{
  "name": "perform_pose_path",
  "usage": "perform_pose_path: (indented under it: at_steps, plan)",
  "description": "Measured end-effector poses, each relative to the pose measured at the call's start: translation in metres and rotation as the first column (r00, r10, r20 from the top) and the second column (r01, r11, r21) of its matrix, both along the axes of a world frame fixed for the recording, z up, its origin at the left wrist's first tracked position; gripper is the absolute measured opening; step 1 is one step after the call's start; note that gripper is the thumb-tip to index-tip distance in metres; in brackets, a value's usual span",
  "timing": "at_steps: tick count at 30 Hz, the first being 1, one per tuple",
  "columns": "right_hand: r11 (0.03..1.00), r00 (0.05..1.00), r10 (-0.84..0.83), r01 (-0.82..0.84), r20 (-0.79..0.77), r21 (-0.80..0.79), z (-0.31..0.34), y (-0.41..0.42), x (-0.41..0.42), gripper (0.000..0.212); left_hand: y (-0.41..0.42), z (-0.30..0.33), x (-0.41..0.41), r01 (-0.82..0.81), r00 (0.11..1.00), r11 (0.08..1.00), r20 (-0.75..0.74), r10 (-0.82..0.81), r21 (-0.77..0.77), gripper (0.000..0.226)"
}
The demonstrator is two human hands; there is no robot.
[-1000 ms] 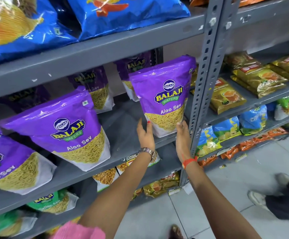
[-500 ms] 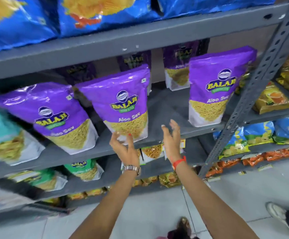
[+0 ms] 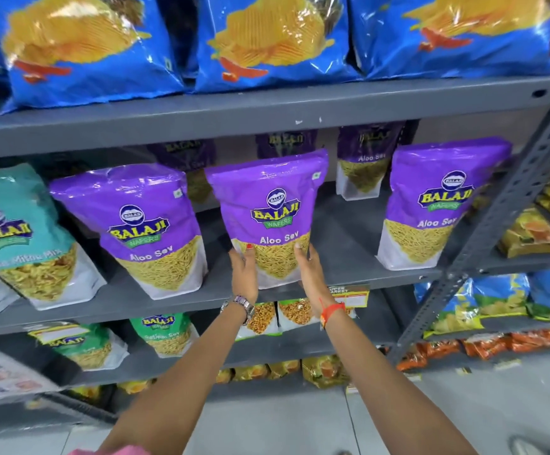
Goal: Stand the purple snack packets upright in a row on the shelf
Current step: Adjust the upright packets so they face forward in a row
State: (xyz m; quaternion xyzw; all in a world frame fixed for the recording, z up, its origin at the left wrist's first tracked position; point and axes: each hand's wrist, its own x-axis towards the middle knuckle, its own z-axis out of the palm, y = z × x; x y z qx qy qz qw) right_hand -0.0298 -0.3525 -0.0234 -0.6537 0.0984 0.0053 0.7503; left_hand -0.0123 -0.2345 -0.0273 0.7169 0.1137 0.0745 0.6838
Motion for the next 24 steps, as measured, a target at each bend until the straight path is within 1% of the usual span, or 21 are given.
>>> perform_pose_path:
  at_steps: [3, 5, 7, 8, 14, 16, 18, 20, 22, 24]
  plan:
    - [0.999, 0.998, -0.047, 0.046, -0.045, -0.012, -0.004, -0.014, 0.002, 0.061, -0.014, -0.003, 0.005, 0.023, 0.999, 1.000, -0.035, -0.022, 0.009, 0.057]
    - [0.996, 0.995, -0.091, 0.090, -0.051, -0.013, -0.007, -0.025, 0.003, 0.062, -0.022, -0.003, 0.008, 0.073, 0.997, 0.997, -0.019, -0.073, -0.011, 0.053]
    - [0.992, 0.991, -0.127, 0.127, -0.051, -0.006, -0.009, -0.035, 0.005, 0.062, -0.032, -0.002, 0.010, 0.121, 0.993, 0.992, -0.006, -0.121, -0.019, 0.044]
    - [0.991, 0.990, -0.134, 0.134, -0.052, -0.010, -0.009, -0.039, 0.005, 0.062, -0.036, -0.001, 0.010, 0.135, 0.991, 0.991, -0.008, -0.136, -0.016, 0.042]
    - [0.993, 0.990, -0.117, 0.114, -0.078, -0.035, -0.012, -0.049, 0.007, 0.066, -0.046, 0.000, 0.014, 0.132, 0.991, 0.991, -0.008, -0.132, 0.011, 0.050]
    - [0.980, 0.979, -0.197, 0.197, -0.046, -0.018, -0.015, -0.041, 0.001, 0.059, -0.040, -0.002, 0.011, 0.083, 0.997, 0.996, -0.004, -0.083, 0.031, 0.057]
    - [0.950, 0.950, -0.310, 0.311, 0.034, -0.021, -0.020, -0.028, -0.010, 0.040, -0.029, -0.005, 0.002, 0.000, 0.999, 0.998, 0.044, -0.003, 0.066, 0.062]
    - [0.912, 0.914, -0.398, 0.403, 0.071, -0.071, -0.024, -0.014, -0.020, 0.030, -0.016, -0.011, -0.011, -0.064, 0.995, 0.995, 0.086, 0.057, 0.081, 0.061]
    - [0.891, 0.896, -0.438, 0.443, 0.074, -0.097, -0.028, 0.002, -0.028, 0.024, 0.003, -0.017, -0.026, -0.128, 0.987, 0.991, 0.098, 0.124, 0.032, 0.056]
    - [0.898, 0.900, -0.423, 0.432, 0.107, -0.081, -0.028, 0.022, -0.033, 0.020, 0.026, -0.018, -0.039, -0.229, 0.968, 0.971, 0.091, 0.235, -0.063, 0.052]
